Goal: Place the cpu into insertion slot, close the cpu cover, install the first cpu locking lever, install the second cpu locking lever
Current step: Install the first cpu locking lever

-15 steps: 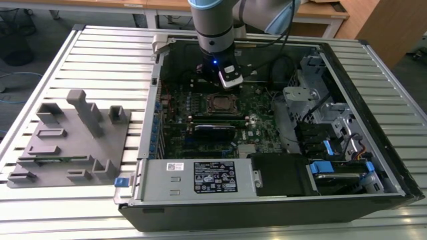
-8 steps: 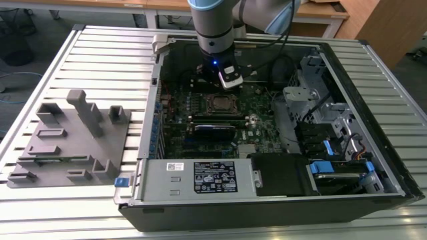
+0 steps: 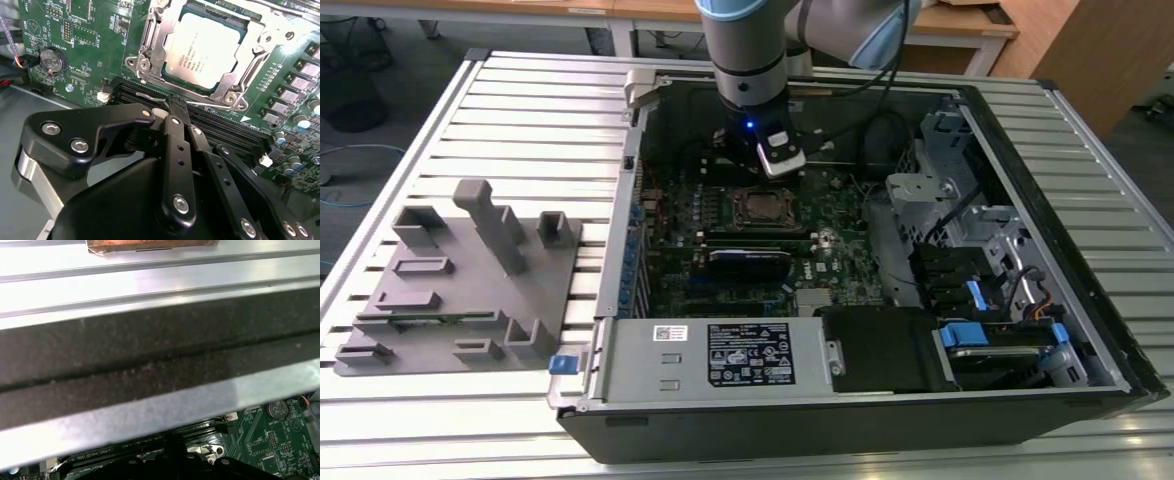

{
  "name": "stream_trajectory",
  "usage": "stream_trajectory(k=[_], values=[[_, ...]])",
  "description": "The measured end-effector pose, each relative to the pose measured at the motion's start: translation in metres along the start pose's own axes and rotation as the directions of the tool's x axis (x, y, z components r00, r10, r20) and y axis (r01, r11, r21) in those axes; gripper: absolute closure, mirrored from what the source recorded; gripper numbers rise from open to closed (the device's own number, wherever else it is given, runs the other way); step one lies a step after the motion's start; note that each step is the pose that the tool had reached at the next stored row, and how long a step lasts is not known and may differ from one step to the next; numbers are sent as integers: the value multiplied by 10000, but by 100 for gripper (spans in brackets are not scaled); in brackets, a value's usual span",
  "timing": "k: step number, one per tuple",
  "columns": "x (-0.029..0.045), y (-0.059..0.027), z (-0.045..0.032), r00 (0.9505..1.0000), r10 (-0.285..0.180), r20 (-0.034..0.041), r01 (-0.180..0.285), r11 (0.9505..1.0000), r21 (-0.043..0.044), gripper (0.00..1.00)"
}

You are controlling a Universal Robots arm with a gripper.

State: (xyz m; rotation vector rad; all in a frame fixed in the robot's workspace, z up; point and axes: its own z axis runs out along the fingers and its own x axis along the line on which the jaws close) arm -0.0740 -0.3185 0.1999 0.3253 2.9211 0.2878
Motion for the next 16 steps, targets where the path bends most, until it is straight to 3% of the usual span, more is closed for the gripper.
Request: stream_trajectory(k=[16], values=[[-4,0,19,10000,44,8,-44,10000,-1,89]])
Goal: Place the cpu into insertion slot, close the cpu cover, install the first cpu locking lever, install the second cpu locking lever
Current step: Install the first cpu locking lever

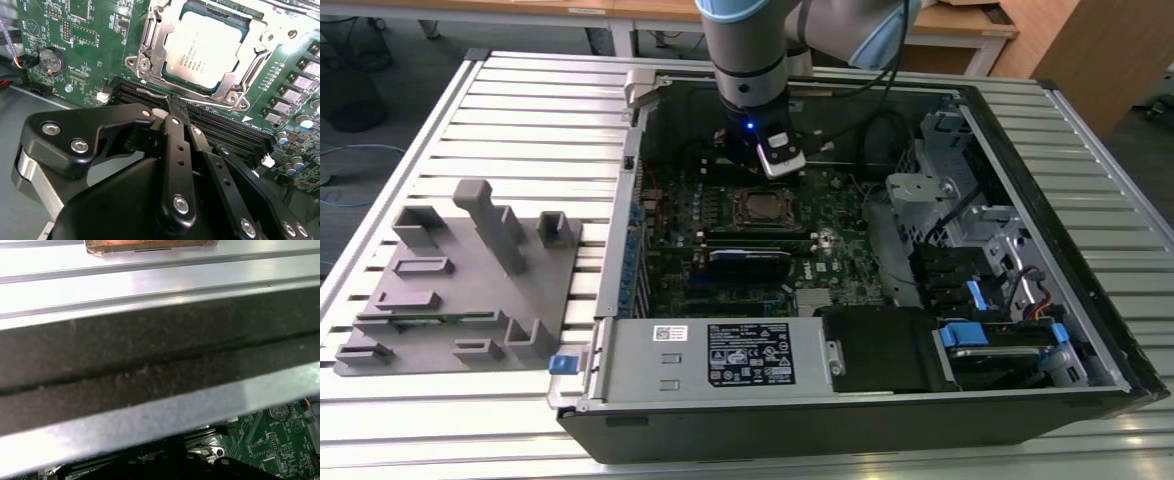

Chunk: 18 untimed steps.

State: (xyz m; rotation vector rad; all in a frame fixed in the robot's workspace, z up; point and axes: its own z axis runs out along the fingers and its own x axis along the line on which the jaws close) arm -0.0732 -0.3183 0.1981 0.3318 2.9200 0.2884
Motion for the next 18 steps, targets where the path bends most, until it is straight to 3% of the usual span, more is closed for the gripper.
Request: stream_trajectory(k=[18], values=[[-6,-12,54,10000,45,14,-45,10000,8,89]])
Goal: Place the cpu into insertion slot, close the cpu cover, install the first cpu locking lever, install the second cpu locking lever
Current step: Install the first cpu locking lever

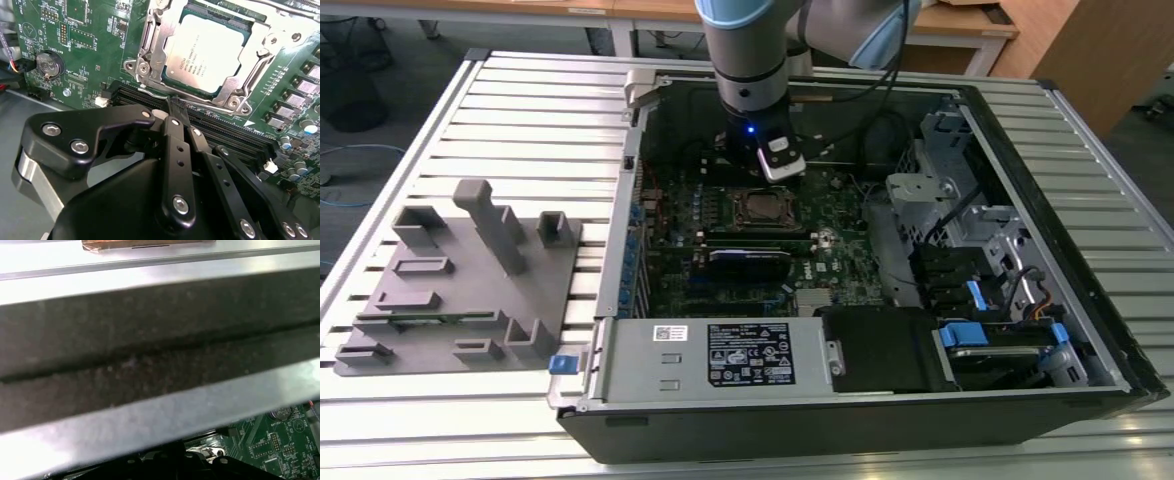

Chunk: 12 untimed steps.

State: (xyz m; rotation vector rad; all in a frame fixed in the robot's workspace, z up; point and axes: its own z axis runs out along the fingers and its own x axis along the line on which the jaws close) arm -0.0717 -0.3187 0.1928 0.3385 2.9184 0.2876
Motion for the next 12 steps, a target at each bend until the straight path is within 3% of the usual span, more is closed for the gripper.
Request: stream_trajectory(k=[12], values=[[-30,8,4,10000,34,8,-34,10000,5,89]])
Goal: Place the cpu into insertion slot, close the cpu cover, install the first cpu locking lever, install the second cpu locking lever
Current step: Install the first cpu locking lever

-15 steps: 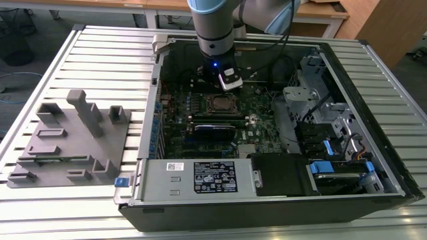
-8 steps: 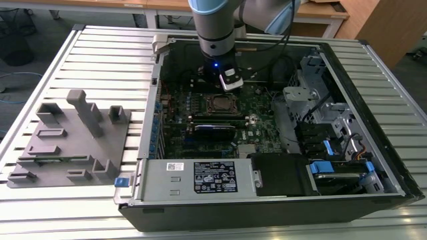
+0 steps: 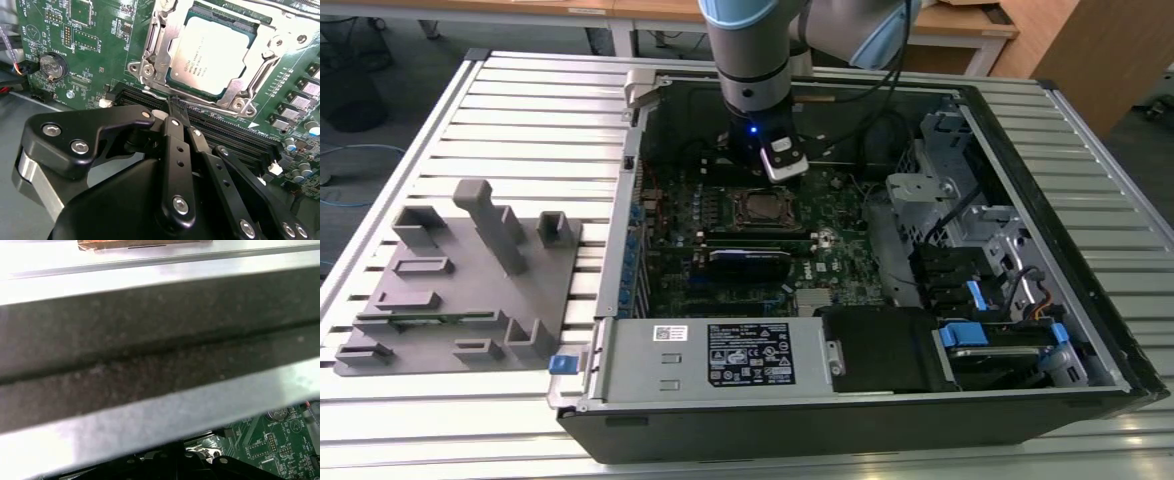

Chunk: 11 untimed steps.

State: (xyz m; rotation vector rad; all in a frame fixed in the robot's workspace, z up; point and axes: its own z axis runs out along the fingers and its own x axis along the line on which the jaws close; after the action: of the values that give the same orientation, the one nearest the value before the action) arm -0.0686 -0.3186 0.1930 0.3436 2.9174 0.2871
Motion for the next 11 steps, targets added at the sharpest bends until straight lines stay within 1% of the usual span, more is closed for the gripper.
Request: stream_trajectory(k=[6,11], values=[[-5,16,-40,10000,18,5,-18,10000,0,89],[-3,27,-43,10000,61,6,-61,10000,-26,89]])
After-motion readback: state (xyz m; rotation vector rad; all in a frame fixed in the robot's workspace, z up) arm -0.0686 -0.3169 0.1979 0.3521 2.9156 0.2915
